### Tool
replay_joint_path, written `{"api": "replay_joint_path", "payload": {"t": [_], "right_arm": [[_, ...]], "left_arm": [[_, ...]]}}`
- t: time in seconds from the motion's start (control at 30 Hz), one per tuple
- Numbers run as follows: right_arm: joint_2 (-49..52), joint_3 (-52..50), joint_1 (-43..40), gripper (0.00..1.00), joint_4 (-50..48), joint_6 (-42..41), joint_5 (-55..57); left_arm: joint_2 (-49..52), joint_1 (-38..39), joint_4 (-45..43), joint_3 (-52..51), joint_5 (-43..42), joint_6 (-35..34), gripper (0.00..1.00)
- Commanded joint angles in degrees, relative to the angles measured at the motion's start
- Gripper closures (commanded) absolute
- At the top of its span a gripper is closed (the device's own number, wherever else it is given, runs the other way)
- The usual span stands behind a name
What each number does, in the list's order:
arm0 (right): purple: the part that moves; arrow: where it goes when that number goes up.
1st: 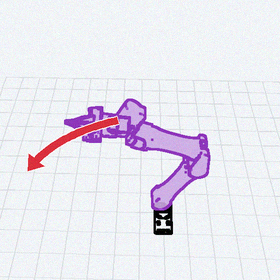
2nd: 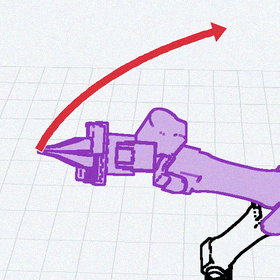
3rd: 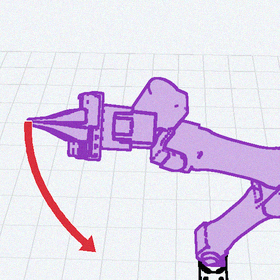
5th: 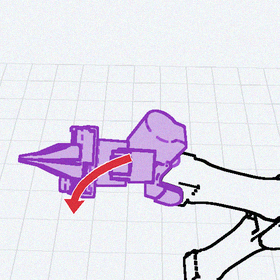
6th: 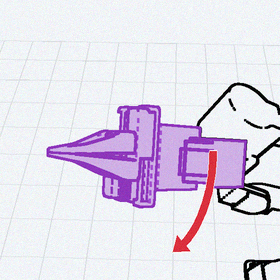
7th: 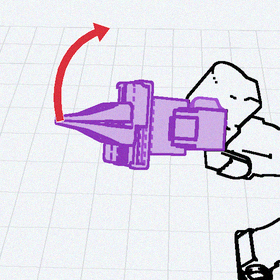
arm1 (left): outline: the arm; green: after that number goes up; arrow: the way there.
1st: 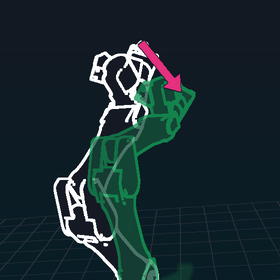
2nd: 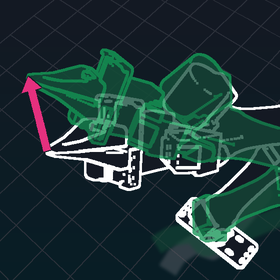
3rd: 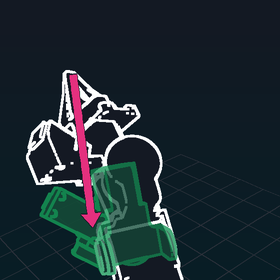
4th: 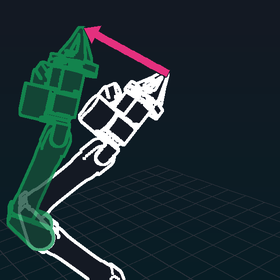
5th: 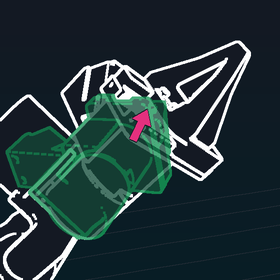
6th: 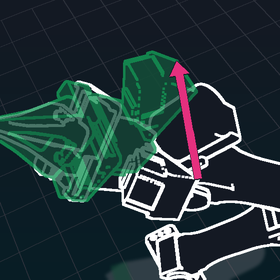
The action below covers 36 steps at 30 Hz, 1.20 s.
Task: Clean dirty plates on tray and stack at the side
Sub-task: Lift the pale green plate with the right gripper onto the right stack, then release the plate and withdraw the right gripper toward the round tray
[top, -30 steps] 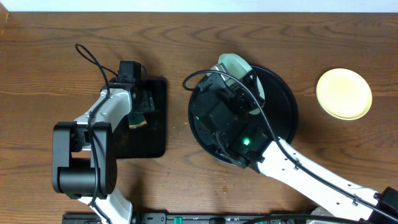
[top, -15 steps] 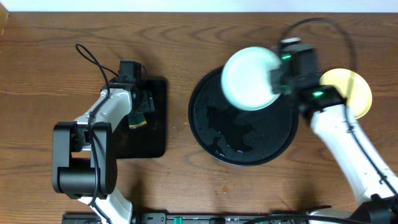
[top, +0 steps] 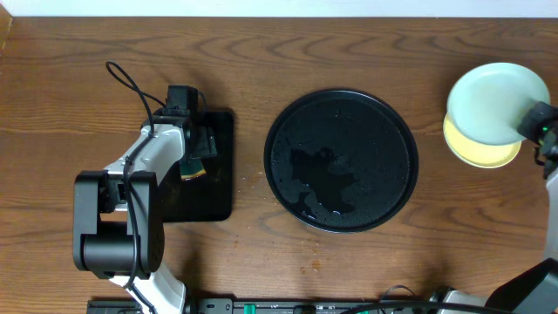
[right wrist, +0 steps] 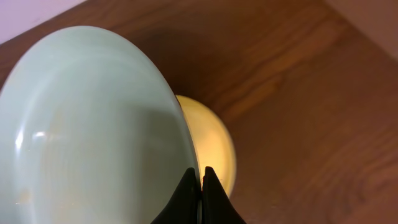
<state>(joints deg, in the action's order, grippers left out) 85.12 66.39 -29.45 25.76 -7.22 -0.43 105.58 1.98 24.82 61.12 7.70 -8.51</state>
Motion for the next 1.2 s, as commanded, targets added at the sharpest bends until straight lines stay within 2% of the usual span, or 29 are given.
{"api": "replay_joint_path", "payload": {"t": [0.0, 0.2, 0.23, 0.3, 0.37, 0.5, 0.67, 0.8, 0.97, 1.0, 1.03, 1.17], "right_arm": [[2.2, 0.9, -2.6, 0.99, -0.3, -0.9, -1.4], [6.5, 0.9, -3.2, 0.97, -1.0, -0.9, -1.1], [7.4, 0.9, -3.2, 0.88, -1.2, -0.9, -1.1], [8.9, 0.9, -3.2, 0.62, -1.7, -0.9, -1.1], [9.6, 0.9, -3.2, 0.55, -1.8, -0.9, -1.2], [9.6, 0.9, -2.9, 0.5, -2.2, -0.9, -5.1], [9.6, 0.9, -0.9, 0.46, -1.7, 2.5, -18.0], [9.6, 0.9, 2.9, 0.45, 0.6, 5.8, -24.5], [9.6, 0.9, 11.5, 0.44, 3.8, 12.0, -25.1], [9.6, 0.9, 13.6, 0.39, 4.5, 12.4, -25.1], [9.6, 0.9, 15.7, 0.01, 5.0, 12.4, -25.1], [9.6, 0.9, 22.4, 0.01, 5.4, 12.4, -25.1]], "left_arm": [[0.0, -0.2, 0.2, 0.1, 0.5, 1.0, 0.11], [0.0, -0.2, 0.2, 0.1, 0.5, 1.0, 0.11], [0.0, -0.2, 0.2, 0.1, 0.5, 1.0, 0.11], [0.0, -0.2, 0.2, 0.1, 0.5, 1.0, 0.11], [0.0, -0.2, 0.2, 0.1, 0.5, 1.0, 0.11], [0.0, -0.2, 0.2, 0.1, 0.5, 1.0, 0.11], [0.0, -0.2, 0.2, 0.1, 0.5, 1.0, 0.11], [0.0, -0.2, 0.2, 0.1, 0.5, 1.0, 0.11], [0.0, -0.2, 0.2, 0.1, 0.5, 1.0, 0.11], [0.0, -0.2, 0.2, 0.1, 0.5, 1.0, 0.11], [0.0, -0.2, 0.2, 0.1, 0.5, 1.0, 0.11], [0.0, -0.2, 0.2, 0.1, 0.5, 1.0, 0.11]]}}
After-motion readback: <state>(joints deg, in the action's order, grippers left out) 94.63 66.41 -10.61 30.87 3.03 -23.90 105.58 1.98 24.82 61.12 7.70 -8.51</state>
